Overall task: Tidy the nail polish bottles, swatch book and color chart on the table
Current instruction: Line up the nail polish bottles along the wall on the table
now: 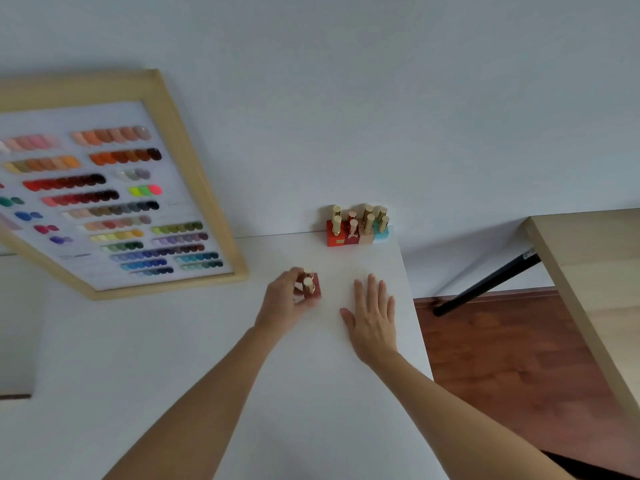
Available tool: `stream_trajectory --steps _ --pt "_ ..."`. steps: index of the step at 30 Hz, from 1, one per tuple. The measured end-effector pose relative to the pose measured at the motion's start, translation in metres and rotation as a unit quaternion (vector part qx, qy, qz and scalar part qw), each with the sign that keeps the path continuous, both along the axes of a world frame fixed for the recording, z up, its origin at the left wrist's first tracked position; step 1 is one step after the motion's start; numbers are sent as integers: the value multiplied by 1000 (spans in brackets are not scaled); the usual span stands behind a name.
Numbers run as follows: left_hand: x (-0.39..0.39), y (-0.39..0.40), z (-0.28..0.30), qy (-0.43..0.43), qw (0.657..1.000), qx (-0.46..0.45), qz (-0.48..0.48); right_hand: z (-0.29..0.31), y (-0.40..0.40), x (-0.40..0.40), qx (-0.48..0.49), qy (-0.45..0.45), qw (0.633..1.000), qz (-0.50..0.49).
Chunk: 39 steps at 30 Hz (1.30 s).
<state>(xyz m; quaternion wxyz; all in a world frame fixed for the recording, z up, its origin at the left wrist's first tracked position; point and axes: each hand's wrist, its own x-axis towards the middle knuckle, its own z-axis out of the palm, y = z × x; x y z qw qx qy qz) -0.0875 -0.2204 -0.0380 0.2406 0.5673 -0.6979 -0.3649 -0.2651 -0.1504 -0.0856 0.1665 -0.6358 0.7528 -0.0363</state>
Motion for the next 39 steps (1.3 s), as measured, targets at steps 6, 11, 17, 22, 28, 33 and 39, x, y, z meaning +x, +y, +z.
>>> stream_trajectory --steps 6,11,17,22,28,33,39 --pt "-19 -67 -8 15 999 -33 15 -18 1 1 -25 41 999 -13" --pt "-29 -95 -18 41 999 -30 10 -21 1 2 -27 50 998 -17" --pt "-38 -109 -23 60 997 -31 37 -21 1 1 -28 52 998 -17" --pt "-48 -104 -31 90 990 -40 104 -22 0 1 -34 53 998 -19" --pt "-54 -102 -31 95 988 -24 122 -22 0 0 -43 50 998 -20" --pt "-52 -95 -20 23 992 -15 120 -21 0 0 -43 48 998 -20" --pt "-34 -37 12 -33 995 -3 93 -14 2 -2 -8 37 999 -7"
